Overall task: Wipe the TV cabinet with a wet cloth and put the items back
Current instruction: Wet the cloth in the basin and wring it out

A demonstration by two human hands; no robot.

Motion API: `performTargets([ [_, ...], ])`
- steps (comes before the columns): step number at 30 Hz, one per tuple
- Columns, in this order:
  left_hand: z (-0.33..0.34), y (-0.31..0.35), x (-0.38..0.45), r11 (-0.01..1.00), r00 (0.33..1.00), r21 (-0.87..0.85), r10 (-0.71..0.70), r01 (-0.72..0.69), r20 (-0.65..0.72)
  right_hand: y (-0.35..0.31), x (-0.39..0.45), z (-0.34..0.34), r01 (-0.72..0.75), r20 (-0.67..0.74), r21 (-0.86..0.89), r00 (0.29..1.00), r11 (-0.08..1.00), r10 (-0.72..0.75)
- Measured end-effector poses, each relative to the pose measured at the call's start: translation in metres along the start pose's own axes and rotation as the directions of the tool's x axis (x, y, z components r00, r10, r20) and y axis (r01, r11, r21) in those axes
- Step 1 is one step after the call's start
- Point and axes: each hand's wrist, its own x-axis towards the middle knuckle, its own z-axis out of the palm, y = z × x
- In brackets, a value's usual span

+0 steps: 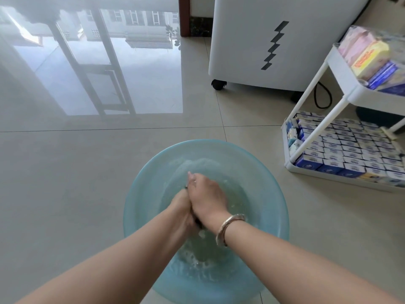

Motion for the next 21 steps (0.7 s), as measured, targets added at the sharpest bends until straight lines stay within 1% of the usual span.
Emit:
performTargets([
  [1, 0.003, 0.000, -0.003, 0.998, 0.997, -0.004, -0.069, 0.069, 0.017, 0.008, 0.008, 0.002, -0.019, -0.006, -0.037, 1.000, 0.999, 0.019],
  [2, 0.002, -0.001, -0.004, 0.992, 0.993, 0.053, -0.117, 0.116, 0.025, 0.017, 0.014, 0.003, -0.027, -0.004, -0.087, 1.000, 0.996, 0.027],
  [3, -0.002, -0.001, 0.000, 0.977, 0.990, 0.164, -0.139, 0.136, 0.006, 0.027, 0.019, 0.005, -0.021, -0.004, -0.156, 1.000, 0.988, 0.020],
  [5, -0.008, 0.003, 0.001, 0.908, 0.991, 0.401, -0.084, 0.120, -0.106, 0.045, 0.024, 0.005, -0.005, -0.005, -0.337, 1.000, 0.942, 0.003],
  [6, -0.013, 0.006, 0.003, 0.881, 0.983, 0.455, -0.058, 0.131, -0.172, 0.052, 0.023, 0.003, 0.002, -0.003, -0.416, 1.000, 0.910, -0.003],
  [8, -0.018, 0.008, 0.010, 0.831, 0.955, 0.535, 0.015, 0.152, -0.295, 0.064, 0.023, -0.002, 0.040, -0.014, -0.498, 0.998, 0.866, -0.054],
  [9, -0.020, 0.008, 0.014, 0.763, 0.938, 0.630, 0.095, 0.147, -0.334, 0.069, 0.021, -0.005, 0.069, -0.027, -0.522, 0.995, 0.850, -0.097],
  [10, -0.023, 0.003, 0.018, 0.660, 0.931, 0.738, 0.163, 0.144, -0.328, 0.073, 0.019, -0.008, 0.104, -0.027, -0.547, 0.990, 0.831, -0.142],
  [11, -0.025, -0.002, 0.016, 0.532, 0.931, 0.832, 0.201, 0.156, -0.303, 0.078, 0.015, -0.008, 0.142, -0.003, -0.588, 0.984, 0.796, -0.177],
  [12, -0.026, -0.007, 0.012, 0.422, 0.929, 0.896, 0.258, 0.138, -0.264, 0.083, 0.012, -0.007, 0.175, 0.051, -0.641, 0.981, 0.747, -0.186],
  [13, -0.026, -0.010, 0.008, 0.304, 0.929, 0.948, 0.316, 0.095, -0.194, 0.086, 0.009, -0.005, 0.195, 0.110, -0.690, 0.980, 0.697, -0.165],
  [14, -0.026, -0.015, 0.008, 0.159, 0.931, 0.987, 0.356, 0.021, -0.077, 0.088, 0.007, -0.004, 0.192, 0.158, -0.700, 0.981, 0.688, -0.113],
  [15, -0.025, -0.018, 0.007, 0.007, 0.929, 0.998, 0.366, -0.068, 0.061, 0.087, 0.006, -0.005, 0.161, 0.192, -0.650, 0.980, 0.743, -0.045],
  [16, -0.025, -0.022, 0.008, -0.132, 0.922, 0.979, 0.337, -0.156, 0.192, 0.083, 0.006, -0.008, 0.103, 0.216, -0.529, 0.976, 0.842, 0.017],
  [17, -0.025, -0.025, 0.012, -0.221, 0.910, 0.949, 0.301, -0.224, 0.285, 0.079, 0.008, -0.012, 0.024, 0.249, -0.343, 0.966, 0.939, 0.066],
  [18, -0.026, -0.028, 0.016, -0.246, 0.903, 0.930, 0.268, -0.274, 0.337, 0.074, 0.010, -0.017, -0.063, 0.281, -0.145, 0.954, 0.987, 0.102],
  [19, -0.027, -0.029, 0.020, -0.234, 0.896, 0.921, 0.250, -0.311, 0.366, 0.068, 0.011, -0.024, -0.148, 0.303, 0.045, 0.944, 0.988, 0.128],
  [20, -0.028, -0.030, 0.023, -0.199, 0.889, 0.920, 0.256, -0.337, 0.380, 0.062, 0.010, -0.031, -0.224, 0.324, 0.240, 0.936, 0.945, 0.140],
  [21, -0.029, -0.030, 0.025, -0.138, 0.869, 0.918, 0.298, -0.371, 0.396, 0.056, 0.009, -0.039, -0.283, 0.353, 0.426, 0.926, 0.859, 0.130],
])
